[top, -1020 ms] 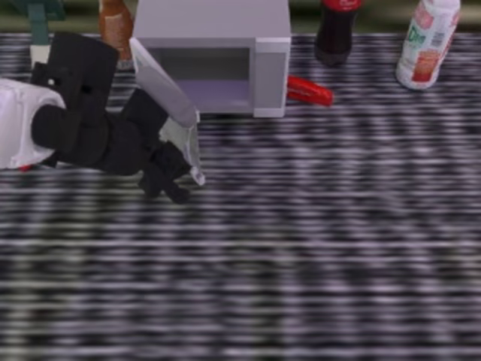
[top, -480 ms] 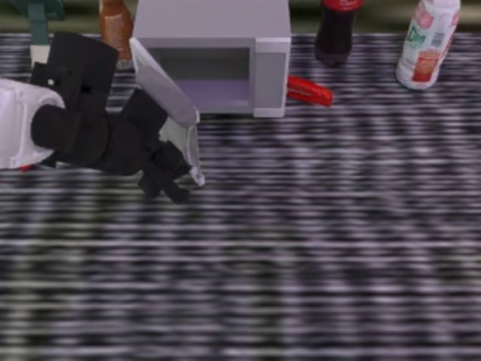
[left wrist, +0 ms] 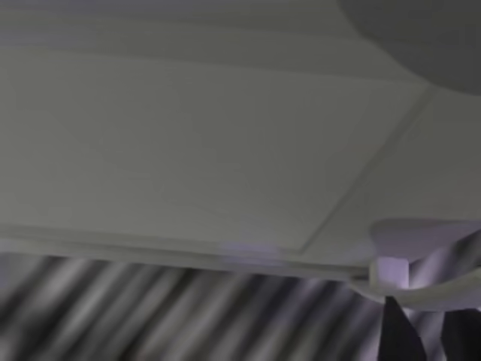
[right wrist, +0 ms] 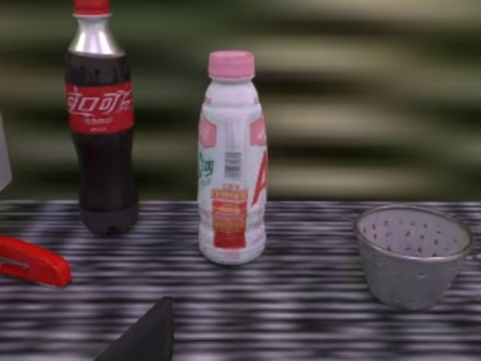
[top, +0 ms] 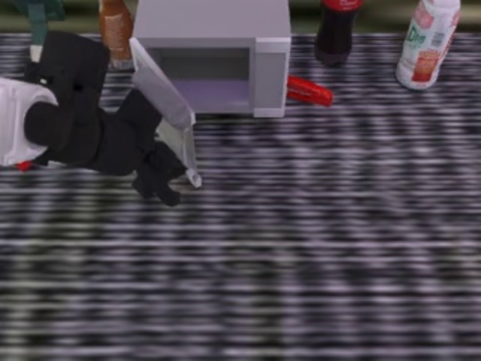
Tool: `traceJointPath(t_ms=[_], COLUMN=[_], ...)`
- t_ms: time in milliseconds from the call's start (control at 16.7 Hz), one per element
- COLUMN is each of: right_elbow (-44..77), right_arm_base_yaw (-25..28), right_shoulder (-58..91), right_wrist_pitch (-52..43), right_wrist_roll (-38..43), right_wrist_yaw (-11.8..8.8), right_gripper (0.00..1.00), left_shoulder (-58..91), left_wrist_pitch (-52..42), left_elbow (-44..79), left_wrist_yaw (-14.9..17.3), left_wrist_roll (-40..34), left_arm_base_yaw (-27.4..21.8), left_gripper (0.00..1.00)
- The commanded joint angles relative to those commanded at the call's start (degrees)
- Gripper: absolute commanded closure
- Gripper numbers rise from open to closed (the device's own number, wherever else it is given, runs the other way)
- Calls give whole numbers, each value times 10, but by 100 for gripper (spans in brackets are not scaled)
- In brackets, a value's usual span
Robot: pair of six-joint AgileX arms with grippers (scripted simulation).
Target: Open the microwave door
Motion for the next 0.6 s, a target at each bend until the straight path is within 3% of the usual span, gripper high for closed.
traceJointPath(t_ms=[600], right_elbow=[0], right_arm_base_yaw=[0], right_shoulder=[0], right_wrist_pitch=[0], right_wrist_roll=[0], right_wrist_yaw=[0], right_gripper=[0], left_shoulder=[0], left_wrist_pitch=[-3], left_elbow=[0], left_wrist_yaw=[3], left_wrist_roll=[6], left_arm_base_yaw=[3], left_gripper=[100])
